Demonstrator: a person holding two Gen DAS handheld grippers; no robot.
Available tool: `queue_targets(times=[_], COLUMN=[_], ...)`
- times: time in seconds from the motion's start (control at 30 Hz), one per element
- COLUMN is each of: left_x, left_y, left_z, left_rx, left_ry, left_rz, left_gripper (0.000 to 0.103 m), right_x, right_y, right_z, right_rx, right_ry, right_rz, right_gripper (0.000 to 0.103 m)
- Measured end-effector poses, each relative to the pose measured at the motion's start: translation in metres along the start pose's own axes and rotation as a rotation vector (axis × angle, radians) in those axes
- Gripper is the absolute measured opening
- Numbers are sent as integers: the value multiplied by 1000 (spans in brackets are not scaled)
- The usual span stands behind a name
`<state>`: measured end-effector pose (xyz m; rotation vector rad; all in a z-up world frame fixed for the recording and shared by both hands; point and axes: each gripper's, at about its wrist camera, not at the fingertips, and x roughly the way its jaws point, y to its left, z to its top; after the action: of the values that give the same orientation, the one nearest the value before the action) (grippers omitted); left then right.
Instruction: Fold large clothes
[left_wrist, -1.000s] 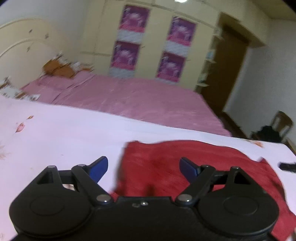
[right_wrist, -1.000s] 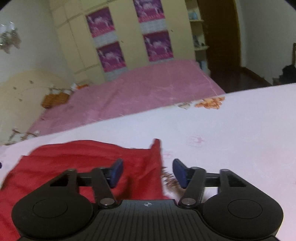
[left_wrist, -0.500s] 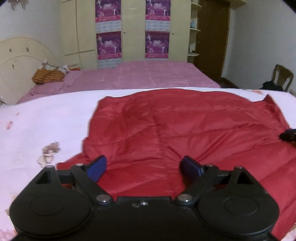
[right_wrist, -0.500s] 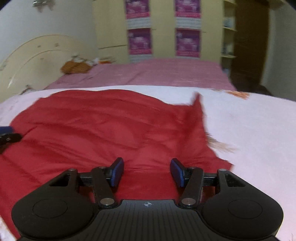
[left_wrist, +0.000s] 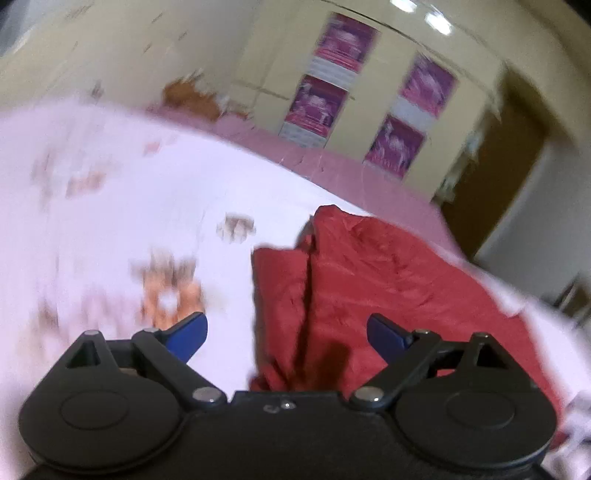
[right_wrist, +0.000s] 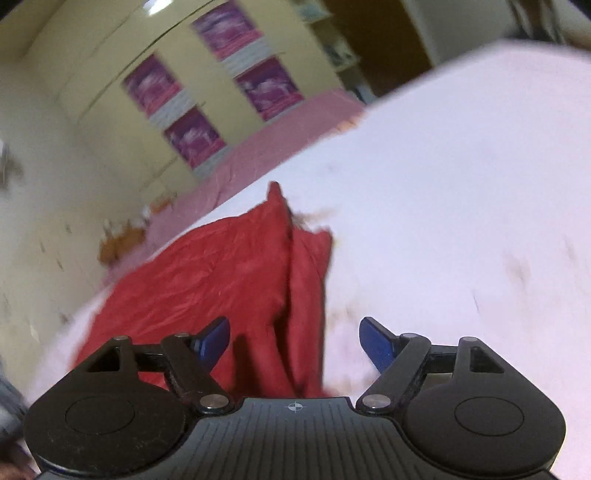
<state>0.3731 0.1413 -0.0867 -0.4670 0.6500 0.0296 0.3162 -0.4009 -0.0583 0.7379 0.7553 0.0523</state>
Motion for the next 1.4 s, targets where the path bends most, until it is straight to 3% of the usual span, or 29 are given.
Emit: queue_targets(times=[0.07, 0.2, 0.4, 0.43, 0.53, 0.7, 0.77, 1.0, 1.4], left_x=[3, 19, 53, 61, 73, 81, 75, 40, -52], left_y=[9, 12, 5, 4, -3, -15, -21, -29, -45], left_z=[-10, -28, -20, -18, -10, -2, -1, -12, -88], left_rx=[-115, -246, -312, -319, -284, -213, -183, -168, -208], left_ry=[31, 91, 68, 71, 87, 100, 90, 73, 76], left_rz=[-38, -110, -131, -129, -81, -40, -42, -35, -23], left_gripper=[83, 72, 72, 68, 60, 31, 22, 18, 18], right_x=[-10, -15, 3, 9, 24, 35, 32, 7, -79], right_y=[-13, -23, -13, -10, -3, -5, -3, 3, -31], right_z=[-13, -38, -33, -30, -21, -17, -16, -10, -28], right_rx=[118, 295, 303, 297, 285, 265, 240, 173, 103], right_ry=[1, -13, 0, -4, 1, 19, 21, 33, 97], right_rz=[36, 107, 142, 140, 124, 119, 119, 132, 124], right_gripper=[76, 76, 76, 76, 62, 31, 25, 18, 18])
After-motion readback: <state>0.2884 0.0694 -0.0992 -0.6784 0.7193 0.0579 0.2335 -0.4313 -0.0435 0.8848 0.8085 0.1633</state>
